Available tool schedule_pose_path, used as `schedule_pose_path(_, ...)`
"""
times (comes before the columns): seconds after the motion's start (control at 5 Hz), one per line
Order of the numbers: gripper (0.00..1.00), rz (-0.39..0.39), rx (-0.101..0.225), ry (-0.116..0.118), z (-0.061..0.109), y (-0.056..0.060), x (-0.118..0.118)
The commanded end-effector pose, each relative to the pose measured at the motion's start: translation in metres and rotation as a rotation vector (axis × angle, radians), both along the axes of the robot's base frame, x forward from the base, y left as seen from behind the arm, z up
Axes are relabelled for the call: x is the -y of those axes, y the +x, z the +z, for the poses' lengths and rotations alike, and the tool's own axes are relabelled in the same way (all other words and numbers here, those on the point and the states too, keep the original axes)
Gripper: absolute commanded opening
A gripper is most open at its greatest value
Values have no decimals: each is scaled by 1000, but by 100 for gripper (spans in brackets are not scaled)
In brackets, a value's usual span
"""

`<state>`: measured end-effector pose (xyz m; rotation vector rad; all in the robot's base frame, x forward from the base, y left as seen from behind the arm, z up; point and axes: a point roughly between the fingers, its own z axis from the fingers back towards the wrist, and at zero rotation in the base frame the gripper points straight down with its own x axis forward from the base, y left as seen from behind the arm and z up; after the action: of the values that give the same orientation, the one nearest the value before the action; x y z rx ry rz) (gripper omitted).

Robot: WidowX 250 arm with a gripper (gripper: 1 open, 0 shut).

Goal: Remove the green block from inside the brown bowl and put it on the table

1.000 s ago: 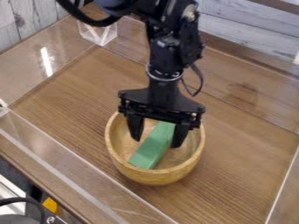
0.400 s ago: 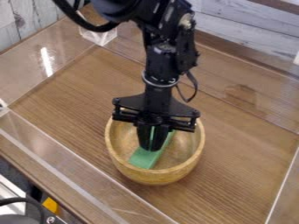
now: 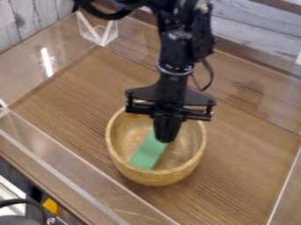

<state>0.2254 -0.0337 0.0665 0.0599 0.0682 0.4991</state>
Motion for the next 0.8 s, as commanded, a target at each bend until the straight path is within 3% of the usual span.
schedule_pose_path(0.0, 0, 11, 48, -11, 19, 5, -11)
schedule_pose_path(0.2, 0, 23, 53, -15, 28, 3, -24)
schedule_pose_path(0.6, 0, 10, 85, -31, 73, 8, -36)
